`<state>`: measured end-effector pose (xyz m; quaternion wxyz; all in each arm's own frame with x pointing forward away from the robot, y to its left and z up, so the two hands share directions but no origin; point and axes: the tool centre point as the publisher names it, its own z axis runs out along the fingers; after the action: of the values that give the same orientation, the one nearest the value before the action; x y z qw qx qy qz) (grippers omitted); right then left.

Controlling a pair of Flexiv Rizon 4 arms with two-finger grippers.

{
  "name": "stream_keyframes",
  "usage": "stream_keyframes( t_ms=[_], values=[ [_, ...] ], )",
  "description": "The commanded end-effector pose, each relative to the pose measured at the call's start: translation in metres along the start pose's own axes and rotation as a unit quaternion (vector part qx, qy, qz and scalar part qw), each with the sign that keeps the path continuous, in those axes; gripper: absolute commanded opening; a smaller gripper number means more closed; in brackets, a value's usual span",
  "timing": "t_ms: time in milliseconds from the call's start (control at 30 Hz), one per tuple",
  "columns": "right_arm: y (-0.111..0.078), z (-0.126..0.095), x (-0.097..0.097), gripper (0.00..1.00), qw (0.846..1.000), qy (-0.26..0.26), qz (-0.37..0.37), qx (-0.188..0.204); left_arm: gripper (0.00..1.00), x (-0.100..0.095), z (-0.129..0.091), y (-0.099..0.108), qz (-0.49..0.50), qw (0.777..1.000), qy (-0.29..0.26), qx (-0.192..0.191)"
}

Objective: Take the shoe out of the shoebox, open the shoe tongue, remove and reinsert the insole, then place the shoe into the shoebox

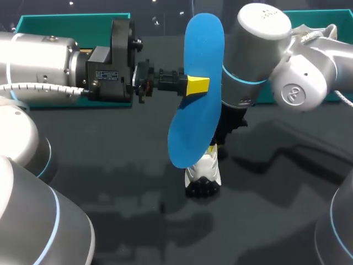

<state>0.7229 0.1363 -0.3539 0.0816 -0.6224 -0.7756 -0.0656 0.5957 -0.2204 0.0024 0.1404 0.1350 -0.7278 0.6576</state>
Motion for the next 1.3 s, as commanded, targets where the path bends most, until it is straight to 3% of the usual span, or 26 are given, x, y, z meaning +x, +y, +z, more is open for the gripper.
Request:
stream_keyframes(
  t_ms=[33, 467, 500, 533, 567, 600, 733, 867, 967, 1300],
  values=[
    [0.002, 0.017, -0.006, 0.0, 1.0, 0.019, -0.005, -0.005, 0.0, 0.0, 0.001, 0.001, 0.0, 1.0, 0.0, 0.001],
    [0.001, 0.035, -0.012, 0.0, 1.0, 0.03, 0.007, -0.003, 0.0, 0.0, 0.001, 0.001, 0.0, 1.0, 0.0, 0.001],
    [0.0, 0.034, -0.012, 0.11, 0.999, 0.031, 0.01, -0.003, 0.0, 0.0, 0.001, 0.001, 0.0, 1.0, 0.0, 0.001],
    [-0.001, 0.033, -0.012, 0.39, 0.999, 0.031, 0.012, -0.004, 0.0, 0.0, 0.001, 0.001, 0.0, 1.0, 0.0, 0.001],
    [-0.002, 0.03, -0.012, 0.76, 0.999, 0.032, 0.017, -0.004, 0.0, 0.0, 0.001, 0.001, 0.0, 1.0, 0.0, 0.001],
    [-0.003, 0.027, -0.013, 1.0, 0.999, 0.032, 0.021, -0.005, 0.0, 0.0, 0.001, 0.001, 0.0, 1.0, 0.0, 0.001],
    [-0.006, 0.011, -0.014, 1.0, 0.998, 0.041, 0.042, 0.003, 0.0, 0.0, 0.001, 0.001, 0.0, 1.0, 0.0, 0.001],
    [-0.008, -0.017, -0.019, 1.0, 0.994, 0.089, 0.059, 0.017, 0.0, 0.0, 0.001, 0.001, 0.0, 1.0, 0.0, 0.001],
    [-0.009, -0.039, -0.027, 1.0, 0.976, 0.2, 0.063, 0.057, 0.0, 0.0, 0.001, 0.001, 0.0, 1.0, 0.0, 0.001],
    [-0.009, -0.039, -0.027, 1.0, 0.976, 0.2, 0.063, 0.057, 0.0, 0.0, 0.001, 0.001, 0.0, 1.0, 0.0, 0.001]
  ],
)
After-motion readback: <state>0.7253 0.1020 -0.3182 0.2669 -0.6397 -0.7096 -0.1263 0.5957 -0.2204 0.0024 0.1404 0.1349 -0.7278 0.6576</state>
